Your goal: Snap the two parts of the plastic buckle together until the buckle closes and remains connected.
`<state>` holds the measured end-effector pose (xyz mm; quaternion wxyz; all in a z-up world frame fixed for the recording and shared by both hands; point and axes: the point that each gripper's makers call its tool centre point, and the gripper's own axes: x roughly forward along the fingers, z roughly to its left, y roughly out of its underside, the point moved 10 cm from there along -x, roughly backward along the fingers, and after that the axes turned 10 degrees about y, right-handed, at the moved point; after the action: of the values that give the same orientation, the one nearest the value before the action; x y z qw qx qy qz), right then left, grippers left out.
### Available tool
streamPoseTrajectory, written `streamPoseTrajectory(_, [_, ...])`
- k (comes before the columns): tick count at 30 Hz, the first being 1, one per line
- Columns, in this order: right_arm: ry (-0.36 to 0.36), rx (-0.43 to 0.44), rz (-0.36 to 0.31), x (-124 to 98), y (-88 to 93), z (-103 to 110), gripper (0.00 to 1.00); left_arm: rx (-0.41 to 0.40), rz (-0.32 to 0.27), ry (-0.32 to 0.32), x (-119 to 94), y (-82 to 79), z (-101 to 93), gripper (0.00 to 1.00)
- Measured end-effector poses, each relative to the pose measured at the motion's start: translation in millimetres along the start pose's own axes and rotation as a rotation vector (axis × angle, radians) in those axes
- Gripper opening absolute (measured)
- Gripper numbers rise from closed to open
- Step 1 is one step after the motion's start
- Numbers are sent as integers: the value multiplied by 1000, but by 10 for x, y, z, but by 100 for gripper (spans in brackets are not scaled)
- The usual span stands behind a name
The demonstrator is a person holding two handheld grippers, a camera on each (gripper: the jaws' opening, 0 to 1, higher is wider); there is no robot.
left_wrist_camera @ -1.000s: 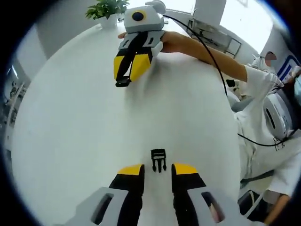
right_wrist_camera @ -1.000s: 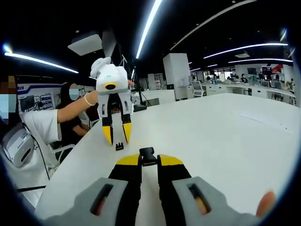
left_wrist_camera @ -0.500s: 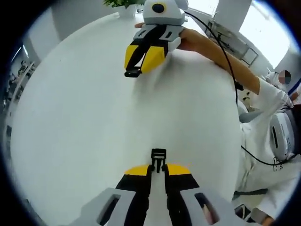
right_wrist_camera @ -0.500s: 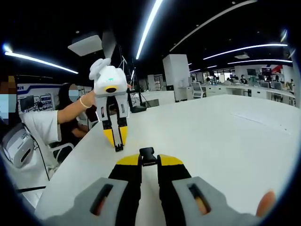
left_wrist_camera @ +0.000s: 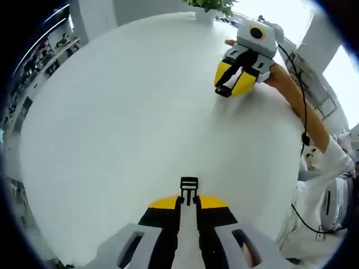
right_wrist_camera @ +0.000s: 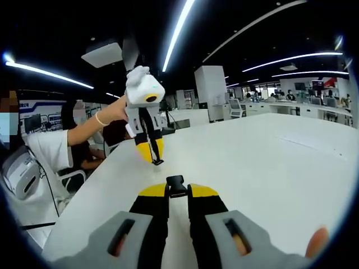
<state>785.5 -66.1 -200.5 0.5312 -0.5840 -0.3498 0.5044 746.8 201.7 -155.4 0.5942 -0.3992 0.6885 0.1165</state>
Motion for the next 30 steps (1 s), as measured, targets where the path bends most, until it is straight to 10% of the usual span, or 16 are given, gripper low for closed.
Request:
streamPoseTrajectory(20, [3,21,-8,-22,-5,-50,12,-482,-43,-58,-286,580,568,10])
streamPoseTrajectory(30, [5,22,-7,-24,-11,-63,12,-578,-7,-72,-255,558,758,10])
